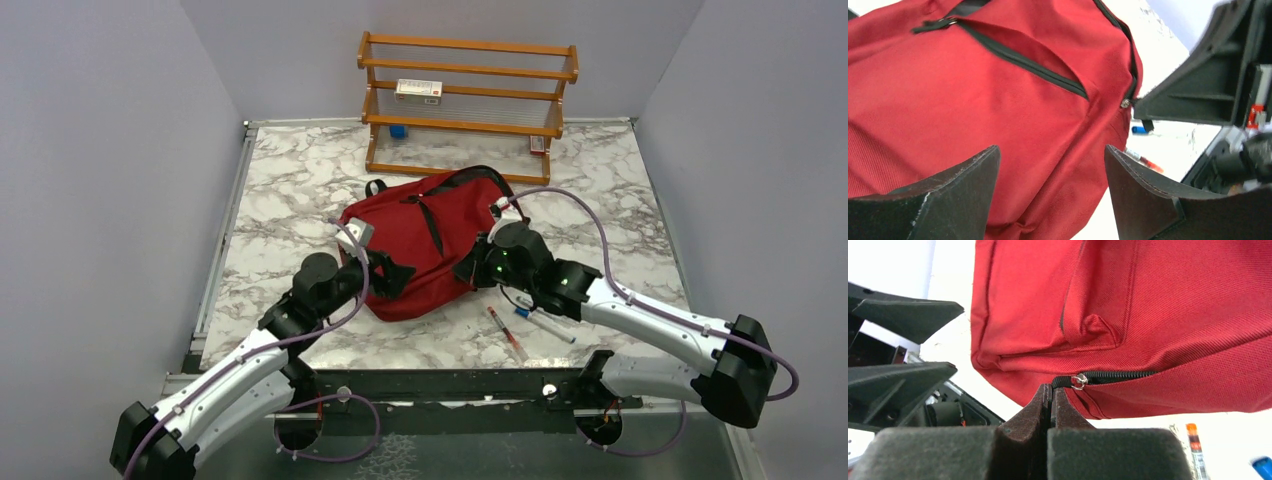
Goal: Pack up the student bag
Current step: Zip the student bag at the center of the board.
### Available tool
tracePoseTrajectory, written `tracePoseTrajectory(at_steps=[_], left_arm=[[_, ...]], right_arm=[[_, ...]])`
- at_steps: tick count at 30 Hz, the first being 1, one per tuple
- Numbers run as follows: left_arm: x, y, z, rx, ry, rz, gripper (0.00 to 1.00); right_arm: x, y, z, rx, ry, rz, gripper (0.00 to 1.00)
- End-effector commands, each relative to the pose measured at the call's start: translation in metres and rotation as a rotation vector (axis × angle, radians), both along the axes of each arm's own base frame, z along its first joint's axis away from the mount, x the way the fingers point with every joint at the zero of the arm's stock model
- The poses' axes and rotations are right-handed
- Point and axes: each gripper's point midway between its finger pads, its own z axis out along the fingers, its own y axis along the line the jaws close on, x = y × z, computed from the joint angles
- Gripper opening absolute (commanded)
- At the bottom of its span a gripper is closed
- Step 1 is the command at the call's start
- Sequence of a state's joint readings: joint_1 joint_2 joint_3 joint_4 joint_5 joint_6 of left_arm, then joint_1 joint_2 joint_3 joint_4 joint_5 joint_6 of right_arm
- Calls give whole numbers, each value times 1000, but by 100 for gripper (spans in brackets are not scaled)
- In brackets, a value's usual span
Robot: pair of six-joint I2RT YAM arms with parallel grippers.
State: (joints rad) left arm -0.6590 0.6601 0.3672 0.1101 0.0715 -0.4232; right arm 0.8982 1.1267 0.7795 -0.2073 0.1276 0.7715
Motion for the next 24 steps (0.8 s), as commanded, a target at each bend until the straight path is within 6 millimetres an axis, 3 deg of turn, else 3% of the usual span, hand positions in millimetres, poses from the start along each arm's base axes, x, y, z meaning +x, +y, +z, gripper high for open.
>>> tracePoseTrajectory(at_steps=[1, 4, 14, 19, 24], left_arm=[[-8, -33, 33, 125, -226, -270, 77], [-14, -47, 23, 205, -255, -381, 76], [-25, -64, 1, 325, -329, -526, 76], [-19, -70, -9, 374, -345, -536, 76], [-9, -77, -4, 365, -365, -513, 74]], right_arm=[[-1, 29, 44, 118, -83, 129, 0], [0, 33, 47, 150, -60, 110, 1], [-5, 26, 55, 239, -26, 47, 1], [-9, 26, 62, 266, -25, 57, 1], [-12, 25, 60, 283, -7, 50, 1]])
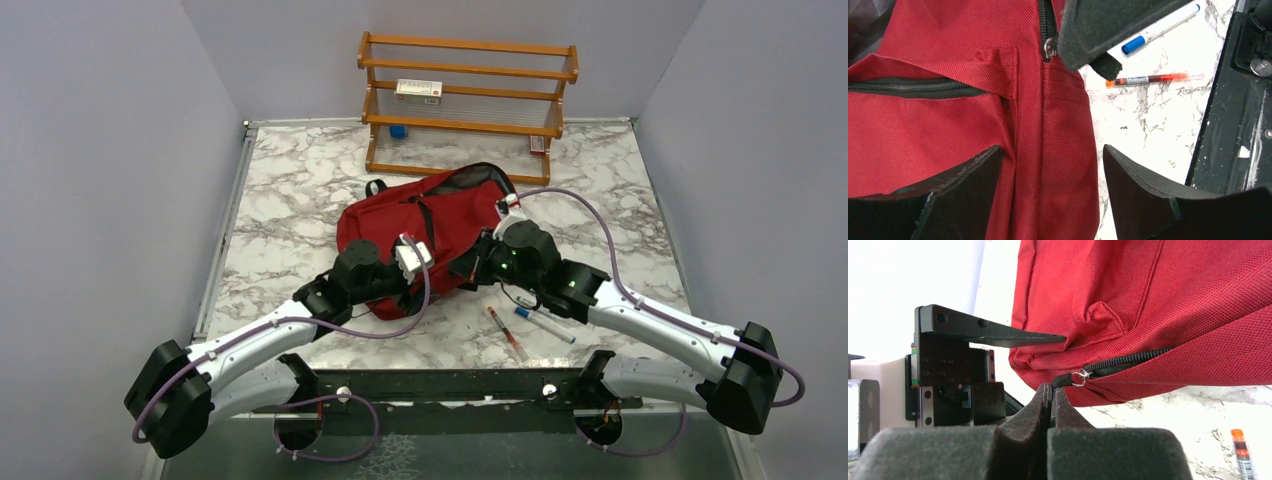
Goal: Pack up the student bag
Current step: Zip the student bag at the center of the board.
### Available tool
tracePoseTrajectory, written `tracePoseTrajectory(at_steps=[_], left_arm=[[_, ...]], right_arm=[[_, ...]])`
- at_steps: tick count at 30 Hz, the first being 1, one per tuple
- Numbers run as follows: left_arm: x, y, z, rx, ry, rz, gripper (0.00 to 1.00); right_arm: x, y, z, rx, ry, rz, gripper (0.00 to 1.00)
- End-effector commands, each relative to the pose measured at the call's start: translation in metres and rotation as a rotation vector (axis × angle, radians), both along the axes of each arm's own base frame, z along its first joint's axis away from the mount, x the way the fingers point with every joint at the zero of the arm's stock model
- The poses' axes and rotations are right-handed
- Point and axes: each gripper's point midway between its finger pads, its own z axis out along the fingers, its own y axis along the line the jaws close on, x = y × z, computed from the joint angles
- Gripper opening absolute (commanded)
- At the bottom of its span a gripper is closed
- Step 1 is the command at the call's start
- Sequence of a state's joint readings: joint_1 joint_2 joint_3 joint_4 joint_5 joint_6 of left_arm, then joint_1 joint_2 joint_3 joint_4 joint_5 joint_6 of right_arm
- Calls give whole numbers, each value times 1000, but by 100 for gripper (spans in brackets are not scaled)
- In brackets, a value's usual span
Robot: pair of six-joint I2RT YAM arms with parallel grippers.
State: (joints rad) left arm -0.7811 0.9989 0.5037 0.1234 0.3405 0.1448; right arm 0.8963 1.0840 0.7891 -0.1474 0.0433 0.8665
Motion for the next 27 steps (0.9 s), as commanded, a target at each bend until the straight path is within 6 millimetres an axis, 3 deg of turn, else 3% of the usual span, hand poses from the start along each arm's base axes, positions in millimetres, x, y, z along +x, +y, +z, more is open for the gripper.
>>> tracePoseTrajectory(at_steps=[1, 7, 15, 27], left_arm=[[13, -15, 30, -58, -94, -18, 71], [10, -18, 14, -28, -51, -30, 46], [0, -10, -6, 11, -26, -49, 0], [2, 33, -23, 174, -10, 93, 0]], right_arm=[[-4, 7, 25, 114, -25, 19, 0], [1, -4, 22, 111, -24, -53, 0], [37, -41, 22, 86, -83, -341, 1], [87, -99, 14, 13, -105, -525, 1]])
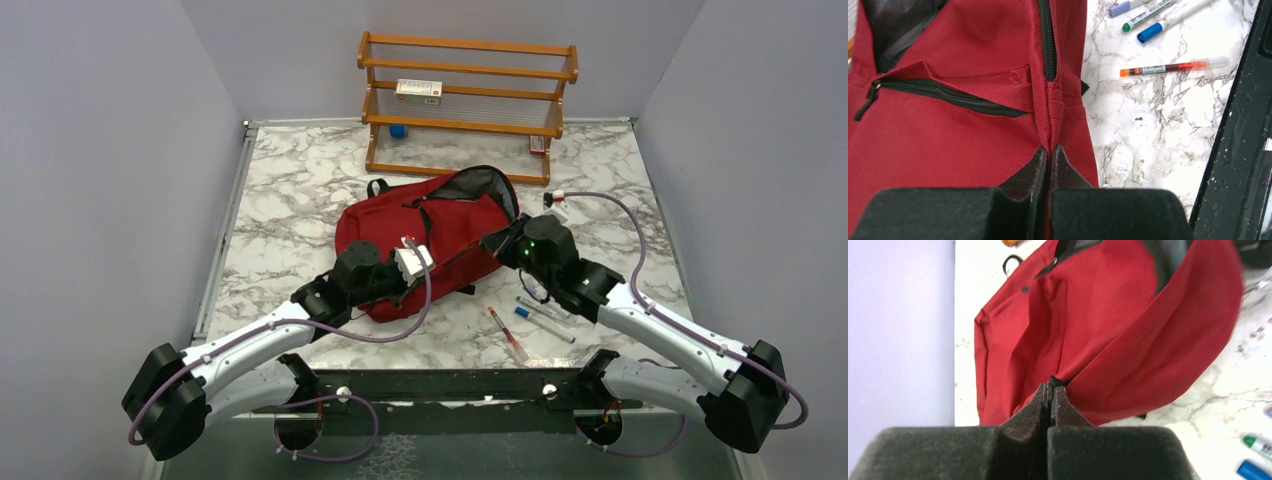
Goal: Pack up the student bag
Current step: Zip the student bag at the center of the board.
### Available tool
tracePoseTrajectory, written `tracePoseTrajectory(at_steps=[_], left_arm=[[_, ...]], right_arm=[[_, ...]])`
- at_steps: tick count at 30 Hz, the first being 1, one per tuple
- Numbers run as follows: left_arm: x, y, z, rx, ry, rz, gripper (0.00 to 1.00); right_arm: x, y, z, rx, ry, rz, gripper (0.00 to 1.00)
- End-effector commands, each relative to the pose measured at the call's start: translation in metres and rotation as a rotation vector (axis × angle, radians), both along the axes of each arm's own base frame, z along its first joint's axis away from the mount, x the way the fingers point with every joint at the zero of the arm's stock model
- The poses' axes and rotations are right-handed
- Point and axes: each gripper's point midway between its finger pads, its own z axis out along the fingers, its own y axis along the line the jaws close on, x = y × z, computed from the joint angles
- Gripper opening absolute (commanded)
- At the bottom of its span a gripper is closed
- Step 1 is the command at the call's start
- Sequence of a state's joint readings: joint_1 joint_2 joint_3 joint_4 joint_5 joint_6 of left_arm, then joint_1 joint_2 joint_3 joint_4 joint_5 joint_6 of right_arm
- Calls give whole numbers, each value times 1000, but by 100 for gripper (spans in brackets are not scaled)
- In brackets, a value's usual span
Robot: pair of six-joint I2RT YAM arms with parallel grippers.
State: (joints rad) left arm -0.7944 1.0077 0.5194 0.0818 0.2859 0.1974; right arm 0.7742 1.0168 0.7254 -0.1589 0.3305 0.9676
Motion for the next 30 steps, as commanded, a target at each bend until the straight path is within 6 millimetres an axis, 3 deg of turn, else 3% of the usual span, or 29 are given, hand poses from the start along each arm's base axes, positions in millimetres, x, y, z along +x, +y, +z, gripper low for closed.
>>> tracePoseTrajectory(at_steps=[1, 7, 16, 18, 19, 22, 24, 30], left_arm=[[-2, 32, -16, 118, 14, 98, 0], [18, 65, -6, 137, -38, 321, 0], [34, 93, 14, 109, -104, 511, 0], [34, 93, 20, 90, -115, 512, 0], [32, 90, 23, 73, -121, 495, 3], [24, 72, 39, -10, -140, 390, 46], [18, 57, 57, -86, -153, 318, 63], [11, 16, 98, -239, -133, 163, 79]], right_arm=[[33, -31, 20, 10, -78, -103, 1], [66, -56, 8, -35, -59, -127, 1], [97, -95, -2, -60, -45, -173, 1], [100, -91, 12, -78, -107, -118, 0], [99, -86, 18, -84, -135, -72, 0], [84, -59, 33, -73, -199, 128, 0], [69, -42, 41, -46, -235, 264, 0], [27, -14, 46, 29, -223, 527, 1]])
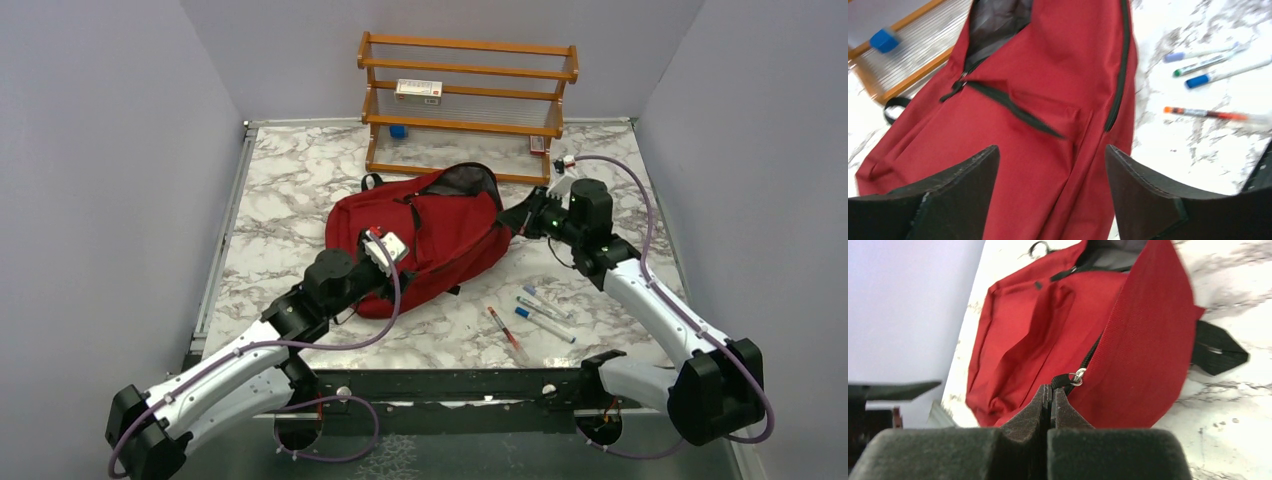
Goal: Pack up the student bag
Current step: Zip the student bag at the center of the board.
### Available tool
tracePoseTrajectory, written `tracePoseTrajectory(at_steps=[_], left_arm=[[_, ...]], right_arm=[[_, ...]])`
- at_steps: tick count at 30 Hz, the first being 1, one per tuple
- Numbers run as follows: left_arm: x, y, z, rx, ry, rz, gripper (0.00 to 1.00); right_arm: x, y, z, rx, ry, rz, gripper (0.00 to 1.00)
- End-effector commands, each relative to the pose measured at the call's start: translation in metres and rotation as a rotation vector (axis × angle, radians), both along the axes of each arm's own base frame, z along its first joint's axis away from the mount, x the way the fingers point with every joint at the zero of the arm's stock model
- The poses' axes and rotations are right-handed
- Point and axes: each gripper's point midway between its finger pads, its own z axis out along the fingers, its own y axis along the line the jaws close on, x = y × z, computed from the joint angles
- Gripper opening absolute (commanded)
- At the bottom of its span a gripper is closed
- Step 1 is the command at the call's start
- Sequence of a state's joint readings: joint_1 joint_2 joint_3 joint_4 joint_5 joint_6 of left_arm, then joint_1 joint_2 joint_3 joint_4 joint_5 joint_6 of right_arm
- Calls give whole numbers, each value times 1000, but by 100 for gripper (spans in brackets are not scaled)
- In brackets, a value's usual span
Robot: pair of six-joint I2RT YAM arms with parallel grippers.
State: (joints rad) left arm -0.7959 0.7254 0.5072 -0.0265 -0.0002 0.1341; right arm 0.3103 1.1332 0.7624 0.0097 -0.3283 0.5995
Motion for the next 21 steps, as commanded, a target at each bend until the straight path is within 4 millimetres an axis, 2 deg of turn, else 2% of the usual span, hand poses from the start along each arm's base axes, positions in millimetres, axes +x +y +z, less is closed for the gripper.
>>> tracePoseTrajectory(at_steps=[1, 6, 12, 16, 21], left_arm=[[-2, -44, 46, -151, -15, -156, 82], [6, -81, 57, -196, -5, -220, 87], [3, -121, 45, -134, -23, -285, 88], [-7, -140, 39, -127, -20, -340, 87], [-14, -152, 36, -127, -20, -363, 81]], right_arm=[[-35, 28, 34, 71, -77, 273, 1], [-58, 31, 31, 124, 9, 311, 1], [-76, 30, 36, 194, 73, 294, 0], [-83, 26, 34, 193, 96, 272, 1], [-90, 26, 32, 185, 117, 296, 1]])
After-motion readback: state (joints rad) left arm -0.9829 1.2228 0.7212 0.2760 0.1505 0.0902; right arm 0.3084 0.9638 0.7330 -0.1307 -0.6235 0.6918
